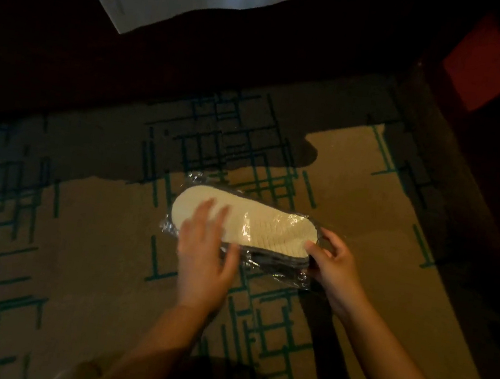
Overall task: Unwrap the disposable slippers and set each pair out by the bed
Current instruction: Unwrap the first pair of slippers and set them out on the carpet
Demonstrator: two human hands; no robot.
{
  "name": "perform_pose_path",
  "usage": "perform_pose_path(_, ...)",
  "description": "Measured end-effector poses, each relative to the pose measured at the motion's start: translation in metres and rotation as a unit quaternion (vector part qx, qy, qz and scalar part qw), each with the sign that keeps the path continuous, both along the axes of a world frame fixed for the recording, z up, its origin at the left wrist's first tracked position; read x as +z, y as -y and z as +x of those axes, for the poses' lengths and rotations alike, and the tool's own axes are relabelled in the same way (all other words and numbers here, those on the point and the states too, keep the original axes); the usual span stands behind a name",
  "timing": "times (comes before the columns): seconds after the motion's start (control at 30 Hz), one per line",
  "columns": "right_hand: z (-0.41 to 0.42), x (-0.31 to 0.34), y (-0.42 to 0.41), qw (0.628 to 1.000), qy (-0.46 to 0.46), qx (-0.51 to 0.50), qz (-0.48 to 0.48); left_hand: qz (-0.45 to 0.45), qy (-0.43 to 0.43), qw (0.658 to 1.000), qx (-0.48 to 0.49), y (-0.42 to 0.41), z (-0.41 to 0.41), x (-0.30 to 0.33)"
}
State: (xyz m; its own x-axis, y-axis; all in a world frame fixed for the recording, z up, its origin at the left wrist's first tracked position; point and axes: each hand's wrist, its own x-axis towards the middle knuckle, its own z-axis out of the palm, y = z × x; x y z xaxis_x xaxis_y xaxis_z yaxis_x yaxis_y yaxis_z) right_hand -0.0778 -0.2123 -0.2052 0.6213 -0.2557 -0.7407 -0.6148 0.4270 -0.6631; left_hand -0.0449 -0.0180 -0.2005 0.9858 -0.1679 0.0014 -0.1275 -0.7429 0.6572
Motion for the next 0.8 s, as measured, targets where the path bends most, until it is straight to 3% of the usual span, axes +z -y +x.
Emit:
perform_pose_path(0.1, 0.004, -0.006, -0.007, 0.999, -0.011, 0.047, -0.005, 0.174, -0.009, 0.962, -0.208, 0.020, 0.008, -0.019)
perform_pose_path(0.33, 0.004, -0.020, -0.010, 0.988, -0.047, 0.074, -0.131, 0.291, -0.006, 0.920, -0.263, 0.015, 0.004, -0.069)
perform_pose_path(0.57, -0.002, -0.031, 0.010, 0.983, -0.051, 0.001, -0.174, 0.280, -0.022, 0.927, -0.248, 0.020, 0.007, -0.072)
perform_pose_path(0.67, -0.006, -0.032, 0.019, 0.981, -0.044, -0.040, -0.185, 0.202, -0.038, 0.938, -0.278, 0.027, 0.017, -0.055)
perform_pose_path(0.73, -0.007, -0.032, 0.028, 0.980, -0.043, -0.066, -0.182, 0.107, -0.011, 0.975, -0.197, 0.024, 0.019, -0.038)
perform_pose_path(0.8, -0.009, -0.032, 0.035, 0.981, -0.044, -0.097, -0.161, -0.026, 0.008, 0.997, 0.066, 0.011, 0.023, -0.024)
